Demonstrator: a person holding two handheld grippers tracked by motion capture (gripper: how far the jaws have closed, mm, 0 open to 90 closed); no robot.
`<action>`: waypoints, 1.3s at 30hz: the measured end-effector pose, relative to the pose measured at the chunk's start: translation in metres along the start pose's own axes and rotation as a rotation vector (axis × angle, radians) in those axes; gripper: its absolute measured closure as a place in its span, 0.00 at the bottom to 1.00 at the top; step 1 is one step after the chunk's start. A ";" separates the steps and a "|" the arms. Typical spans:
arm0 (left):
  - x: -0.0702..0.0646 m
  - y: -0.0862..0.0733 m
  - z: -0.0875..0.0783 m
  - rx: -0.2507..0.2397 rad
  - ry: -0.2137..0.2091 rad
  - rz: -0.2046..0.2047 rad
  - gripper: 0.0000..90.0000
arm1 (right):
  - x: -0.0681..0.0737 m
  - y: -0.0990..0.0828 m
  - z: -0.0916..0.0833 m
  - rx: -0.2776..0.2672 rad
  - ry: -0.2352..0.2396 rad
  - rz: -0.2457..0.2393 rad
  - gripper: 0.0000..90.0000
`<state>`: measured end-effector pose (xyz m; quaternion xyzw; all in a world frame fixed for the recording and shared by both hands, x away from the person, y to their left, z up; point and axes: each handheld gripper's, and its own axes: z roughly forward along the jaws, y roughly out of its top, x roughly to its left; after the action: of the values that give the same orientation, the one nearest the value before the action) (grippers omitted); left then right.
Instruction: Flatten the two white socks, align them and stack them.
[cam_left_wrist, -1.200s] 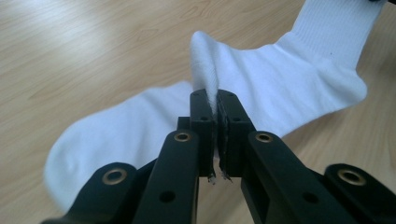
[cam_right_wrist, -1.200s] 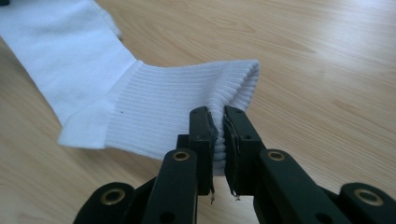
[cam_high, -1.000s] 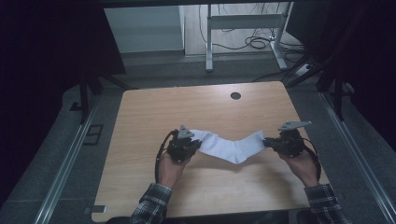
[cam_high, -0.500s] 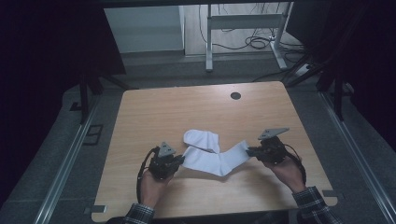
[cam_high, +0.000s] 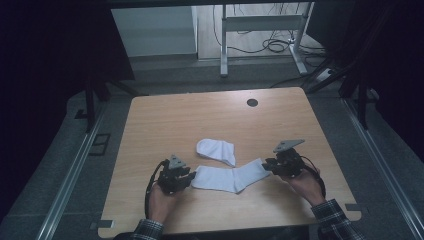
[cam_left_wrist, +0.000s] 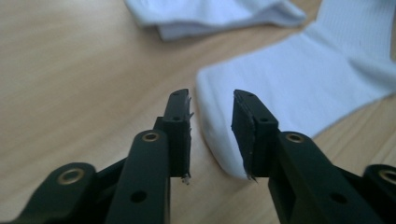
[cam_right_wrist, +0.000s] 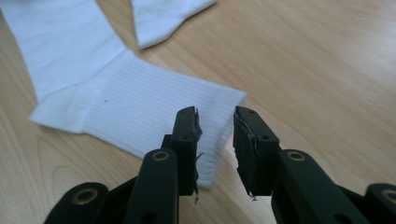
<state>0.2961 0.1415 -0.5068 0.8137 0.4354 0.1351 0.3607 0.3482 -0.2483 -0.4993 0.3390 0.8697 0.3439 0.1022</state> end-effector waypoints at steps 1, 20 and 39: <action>0.000 0.000 0.000 0.000 0.000 0.000 0.73 | -0.003 -0.001 -0.001 -0.001 -0.006 0.004 0.76; 0.036 0.056 0.046 -0.023 0.042 -0.086 0.72 | -0.045 -0.024 -0.006 -0.007 -0.103 0.090 0.66; 0.046 0.083 0.080 0.048 -0.015 -0.140 0.95 | -0.056 -0.034 0.000 0.034 -0.119 0.092 0.62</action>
<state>0.4160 0.1110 -0.5090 0.7907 0.4915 0.0929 0.3530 0.3727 -0.3033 -0.5250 0.4000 0.8513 0.3128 0.1319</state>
